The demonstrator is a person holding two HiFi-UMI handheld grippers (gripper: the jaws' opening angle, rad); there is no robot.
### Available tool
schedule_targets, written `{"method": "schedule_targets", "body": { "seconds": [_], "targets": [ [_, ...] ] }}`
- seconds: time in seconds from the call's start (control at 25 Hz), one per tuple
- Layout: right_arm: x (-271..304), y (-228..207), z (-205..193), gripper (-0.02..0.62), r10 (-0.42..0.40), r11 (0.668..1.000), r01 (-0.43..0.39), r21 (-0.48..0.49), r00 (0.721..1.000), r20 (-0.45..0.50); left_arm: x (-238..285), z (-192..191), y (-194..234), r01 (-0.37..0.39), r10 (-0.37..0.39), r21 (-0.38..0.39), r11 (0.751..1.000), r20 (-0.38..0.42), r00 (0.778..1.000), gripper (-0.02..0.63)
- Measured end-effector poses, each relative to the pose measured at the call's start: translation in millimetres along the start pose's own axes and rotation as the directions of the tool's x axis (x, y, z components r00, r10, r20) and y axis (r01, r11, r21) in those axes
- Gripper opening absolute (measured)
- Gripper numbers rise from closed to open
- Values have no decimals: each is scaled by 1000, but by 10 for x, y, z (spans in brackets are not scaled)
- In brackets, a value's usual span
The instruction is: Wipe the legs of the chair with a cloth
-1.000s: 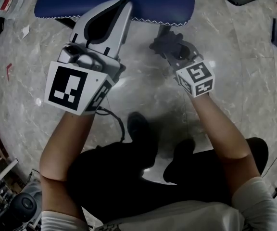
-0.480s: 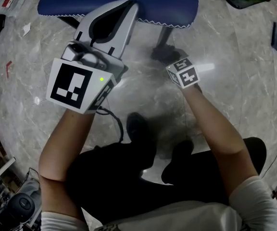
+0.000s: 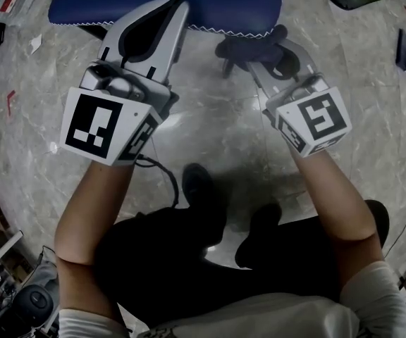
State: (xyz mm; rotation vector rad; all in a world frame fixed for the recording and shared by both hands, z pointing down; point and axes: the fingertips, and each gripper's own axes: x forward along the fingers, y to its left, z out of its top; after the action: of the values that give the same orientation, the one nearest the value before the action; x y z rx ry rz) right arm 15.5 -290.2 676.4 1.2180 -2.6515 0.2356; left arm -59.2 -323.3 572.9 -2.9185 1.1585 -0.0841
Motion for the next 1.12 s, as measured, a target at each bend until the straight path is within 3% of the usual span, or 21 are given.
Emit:
{"method": "schedule_targets", "body": {
  "seconds": [0.12,0.24,0.4,0.64,0.76,1.12],
  "targets": [
    [86,13,-434,80,-1,1000,2,23,1000,-23,3,-4,-7,5,-5,7,1000,-8,1000,6],
    [237,64,-1106,80,26,998,-18,52,989,-146,-11,-13,-2,0,1,10,1000,-21,1000,6],
    [433,106,-2127,83,83,987,-27,159,931,-355,5,-9,-8,-5,4,-17,1000,-5,1000,6],
    [588,151,-2598,97,107,983,-26,182,886,-452,-23,-24,8,-1,1,-12,1000,-6,1000,6],
    [537,154,-2507,87,95,990,-32,139,876,-473,-20,-41,-15,17,-17,-5,1000,-13,1000,6],
    [160,59,-769,80,65,994,-42,103,972,-227,-16,1,4,-7,7,-19,1000,-2,1000,6]
  ]
}}
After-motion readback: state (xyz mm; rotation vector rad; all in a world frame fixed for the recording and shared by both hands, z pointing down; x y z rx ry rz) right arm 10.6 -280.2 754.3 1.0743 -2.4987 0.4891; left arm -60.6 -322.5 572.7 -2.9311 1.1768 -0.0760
